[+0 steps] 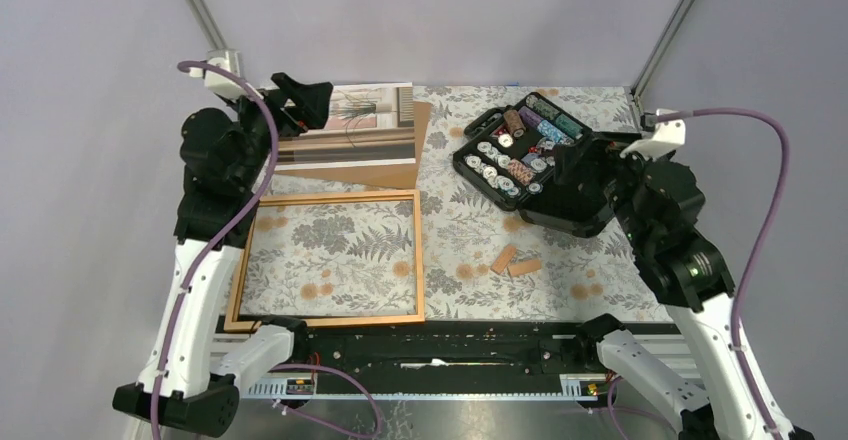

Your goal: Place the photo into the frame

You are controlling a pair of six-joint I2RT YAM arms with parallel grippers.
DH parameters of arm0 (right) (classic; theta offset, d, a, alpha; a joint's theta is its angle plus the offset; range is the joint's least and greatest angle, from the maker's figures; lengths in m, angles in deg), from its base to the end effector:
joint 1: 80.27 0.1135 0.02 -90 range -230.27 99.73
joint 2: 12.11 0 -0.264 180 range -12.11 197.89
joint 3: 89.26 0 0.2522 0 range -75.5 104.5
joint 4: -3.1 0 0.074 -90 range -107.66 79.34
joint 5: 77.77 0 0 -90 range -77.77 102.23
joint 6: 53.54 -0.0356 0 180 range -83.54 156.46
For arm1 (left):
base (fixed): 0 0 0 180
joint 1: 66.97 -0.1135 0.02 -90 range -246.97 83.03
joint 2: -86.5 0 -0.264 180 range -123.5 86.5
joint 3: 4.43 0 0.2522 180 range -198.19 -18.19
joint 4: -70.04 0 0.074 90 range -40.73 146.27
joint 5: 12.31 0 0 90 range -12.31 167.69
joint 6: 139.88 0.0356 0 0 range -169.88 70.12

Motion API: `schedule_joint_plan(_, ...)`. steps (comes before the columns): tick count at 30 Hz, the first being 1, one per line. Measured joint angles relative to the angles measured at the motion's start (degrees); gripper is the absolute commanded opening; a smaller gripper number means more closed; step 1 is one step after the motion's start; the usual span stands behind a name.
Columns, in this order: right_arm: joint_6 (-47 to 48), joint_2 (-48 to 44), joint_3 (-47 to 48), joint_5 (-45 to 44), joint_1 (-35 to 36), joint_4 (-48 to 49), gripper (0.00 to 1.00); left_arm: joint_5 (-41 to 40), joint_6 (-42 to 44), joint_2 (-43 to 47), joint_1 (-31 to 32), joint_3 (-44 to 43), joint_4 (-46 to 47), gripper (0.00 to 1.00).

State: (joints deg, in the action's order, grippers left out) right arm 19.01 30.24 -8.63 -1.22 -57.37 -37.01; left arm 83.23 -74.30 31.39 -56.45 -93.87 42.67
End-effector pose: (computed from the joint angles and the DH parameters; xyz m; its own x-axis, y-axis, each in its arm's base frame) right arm 0.1243 0.0435 0.4441 -0.0773 0.2839 -0.9557 -0.1479 0.9447 0.2926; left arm 0.1821 -0.0373 0.4855 -0.0056 -0.4175 -0.9087 0.3005 0.8660 -0.3997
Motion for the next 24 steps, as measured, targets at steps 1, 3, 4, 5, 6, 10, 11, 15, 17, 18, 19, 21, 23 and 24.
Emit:
schedule_joint_plan(1,-0.4,1.1,0.0,0.3,0.0,0.7,1.0,0.3,0.4,-0.7,0.0,0.5,0.2,0.99)
schedule_joint_plan(3,-1.1,4.1,-0.1,1.2,0.0,2.6,1.0,0.7,1.1,-2.3,0.1,1.9,0.4,0.99)
schedule_joint_plan(4,-1.3,5.6,-0.1,1.7,0.0,3.3,1.0,0.7,1.6,-3.0,0.2,2.6,0.3,0.99)
schedule_joint_plan(5,-1.7,7.3,-0.1,2.7,0.0,4.2,1.0,0.7,1.8,-3.5,0.2,3.2,0.2,0.99)
schedule_joint_plan(6,-2.2,9.6,-0.1,4.2,0.0,5.6,1.0,0.7,2.2,-4.2,0.2,3.9,-0.1,0.99)
schedule_joint_plan(10,-6.0,18.1,-2.1,10.0,0.8,12.7,1.0,0.7,3.3,-5.5,0.3,6.3,-0.6,0.99)
schedule_joint_plan(11,-7.0,20.1,-2.2,10.4,1.4,13.5,1.0,0.7,3.5,-5.5,0.3,7.0,-0.5,0.99)
schedule_joint_plan(15,-13.1,31.3,-1.2,11.1,6.6,18.3,1.0,0.4,3.7,-5.3,0.4,8.7,-0.6,0.99)
schedule_joint_plan(17,-17.4,37.1,0.1,10.9,9.4,21.5,1.0,0.0,3.7,-5.3,0.5,8.9,-0.7,0.99)
schedule_joint_plan(18,-19.6,39.6,0.7,10.5,10.6,23.0,1.0,-0.2,3.7,-5.1,0.5,8.9,-0.6,0.99)
schedule_joint_plan(19,-22.1,42.2,1.2,9.7,11.9,24.8,1.0,-0.4,3.7,-4.8,0.5,9.0,-0.5,0.99)
schedule_joint_plan(21,-26.7,46.3,1.7,8.9,13.7,28.0,1.0,-1.0,3.7,-3.9,0.5,9.6,-0.4,0.99)
schedule_joint_plan(23,-31.6,50.2,1.7,8.3,14.8,32.2,1.0,-1.3,3.4,-2.9,0.6,10.2,-0.3,0.99)
schedule_joint_plan(24,-34.2,52.4,1.8,8.0,15.0,34.6,1.0,-1.4,3.2,-2.6,0.7,10.3,-0.3,0.99)
